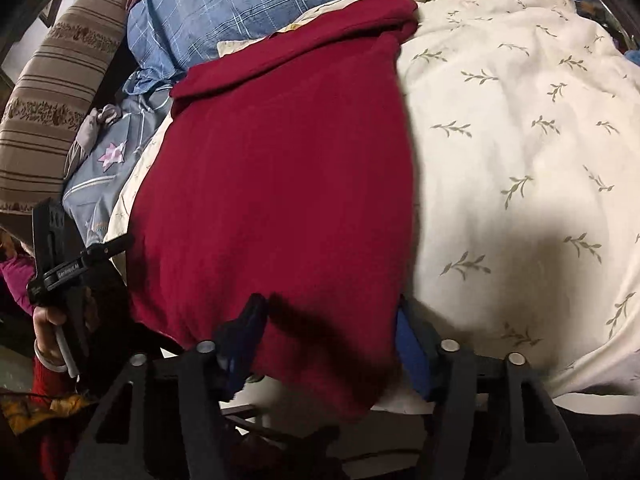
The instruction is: Fold small clothes
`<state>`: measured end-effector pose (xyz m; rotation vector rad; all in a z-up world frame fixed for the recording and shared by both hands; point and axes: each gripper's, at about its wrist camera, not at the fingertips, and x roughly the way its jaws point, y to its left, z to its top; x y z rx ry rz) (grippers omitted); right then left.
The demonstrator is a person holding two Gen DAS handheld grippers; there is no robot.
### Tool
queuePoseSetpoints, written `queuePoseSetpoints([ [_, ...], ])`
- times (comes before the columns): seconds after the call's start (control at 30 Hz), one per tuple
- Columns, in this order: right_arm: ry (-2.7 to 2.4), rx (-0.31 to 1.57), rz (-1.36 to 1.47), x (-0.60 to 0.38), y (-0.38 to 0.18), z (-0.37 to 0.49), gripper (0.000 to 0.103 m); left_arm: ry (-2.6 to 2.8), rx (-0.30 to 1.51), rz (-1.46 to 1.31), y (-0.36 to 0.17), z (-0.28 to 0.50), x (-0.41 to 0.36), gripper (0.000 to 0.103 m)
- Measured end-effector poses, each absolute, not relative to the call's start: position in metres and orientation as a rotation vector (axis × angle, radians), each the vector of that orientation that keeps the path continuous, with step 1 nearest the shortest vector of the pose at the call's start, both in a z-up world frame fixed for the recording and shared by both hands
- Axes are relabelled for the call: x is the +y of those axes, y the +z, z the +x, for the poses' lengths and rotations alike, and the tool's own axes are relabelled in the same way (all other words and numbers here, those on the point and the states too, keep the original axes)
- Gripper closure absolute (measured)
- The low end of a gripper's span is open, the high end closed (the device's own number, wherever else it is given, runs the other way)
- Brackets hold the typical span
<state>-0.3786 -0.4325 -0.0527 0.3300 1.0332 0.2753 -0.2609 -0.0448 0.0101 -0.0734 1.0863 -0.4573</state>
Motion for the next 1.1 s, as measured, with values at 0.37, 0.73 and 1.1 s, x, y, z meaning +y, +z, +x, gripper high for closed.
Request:
queuePoseSetpoints([
  [0.37,0.324,1.078,0.354,-0.433,-0.052,-0.38,0.04,-0.496,1.148,-0.099,0.002,-0.28,-0.045,0.021],
  [0.73,0.369,1.108,0.408,-0.431,-0.064,-0.381,0.037,-0.505,1.167,-0.082,-0.004,-0.288,-0.049,0.021],
  [1.1,0.376,1.109,0.314,-0.415,-0.057,-0.388,0.07,-0.507,1.183,-0.073,-0.009,-0.293,-0.052,0.03],
])
